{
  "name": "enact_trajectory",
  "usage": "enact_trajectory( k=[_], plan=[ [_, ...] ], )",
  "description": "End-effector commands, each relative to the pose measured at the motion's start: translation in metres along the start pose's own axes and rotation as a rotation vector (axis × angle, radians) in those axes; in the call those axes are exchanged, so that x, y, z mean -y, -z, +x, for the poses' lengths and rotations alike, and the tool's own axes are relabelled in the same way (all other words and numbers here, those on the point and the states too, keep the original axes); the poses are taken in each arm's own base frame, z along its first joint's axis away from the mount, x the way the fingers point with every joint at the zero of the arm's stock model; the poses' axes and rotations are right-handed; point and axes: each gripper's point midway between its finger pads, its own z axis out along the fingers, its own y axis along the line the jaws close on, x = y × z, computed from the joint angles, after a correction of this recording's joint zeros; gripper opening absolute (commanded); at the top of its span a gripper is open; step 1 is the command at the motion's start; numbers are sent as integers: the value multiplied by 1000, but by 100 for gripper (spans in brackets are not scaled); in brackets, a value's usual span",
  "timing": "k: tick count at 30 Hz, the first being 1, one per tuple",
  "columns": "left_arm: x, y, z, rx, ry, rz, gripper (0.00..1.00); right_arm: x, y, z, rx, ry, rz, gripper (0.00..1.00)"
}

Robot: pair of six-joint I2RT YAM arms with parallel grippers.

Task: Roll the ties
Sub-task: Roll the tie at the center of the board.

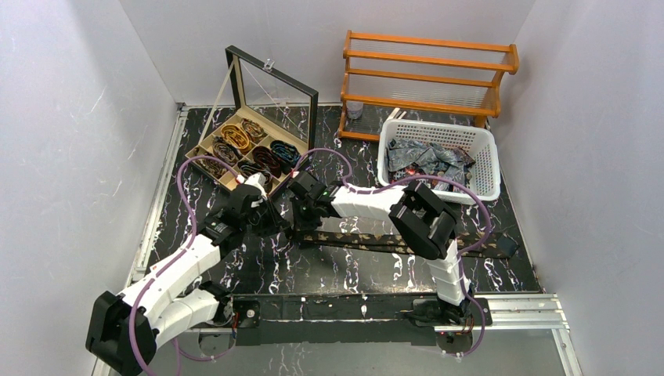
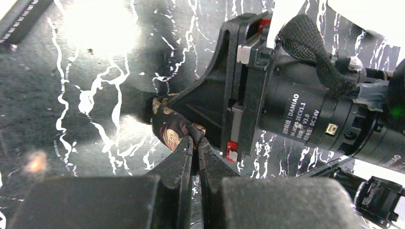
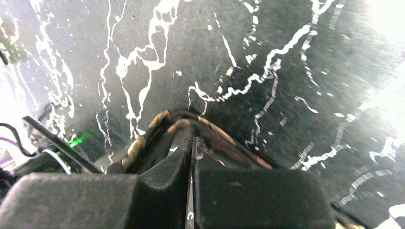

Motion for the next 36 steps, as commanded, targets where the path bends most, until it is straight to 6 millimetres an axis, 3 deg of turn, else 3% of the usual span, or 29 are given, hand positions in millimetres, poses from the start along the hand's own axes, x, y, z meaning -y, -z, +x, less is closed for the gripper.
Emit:
enact_trajectory(
  k=[1,7,12,18,24,26,29,32,36],
  plan=[
    [12,-1,-11,36,7,21,0,-19,54,-34,117,-16,-113,13],
    [14,-10,-6,2,-35,-2,0,39,98,-38,204,-117,-8,23],
    [23,-24,3,-26,-68,-11,0,72,138,-48,318,-140,78,31],
    [30,-49,18,-46,-95,-39,0,84,162,-52,380,-160,81,36],
    [35,-77,37,-61,-80,-67,1,85,164,-49,376,-162,70,40],
    [37,-80,41,-69,-83,-72,18,85,164,-49,367,-156,68,42],
    [48,-72,31,-39,-76,-49,33,81,166,-50,365,-116,47,50],
    [61,-48,4,40,-96,-36,52,71,170,-54,372,-61,-13,59],
    [60,-15,-19,107,-126,-82,64,50,172,-61,409,78,-140,73]
  ],
)
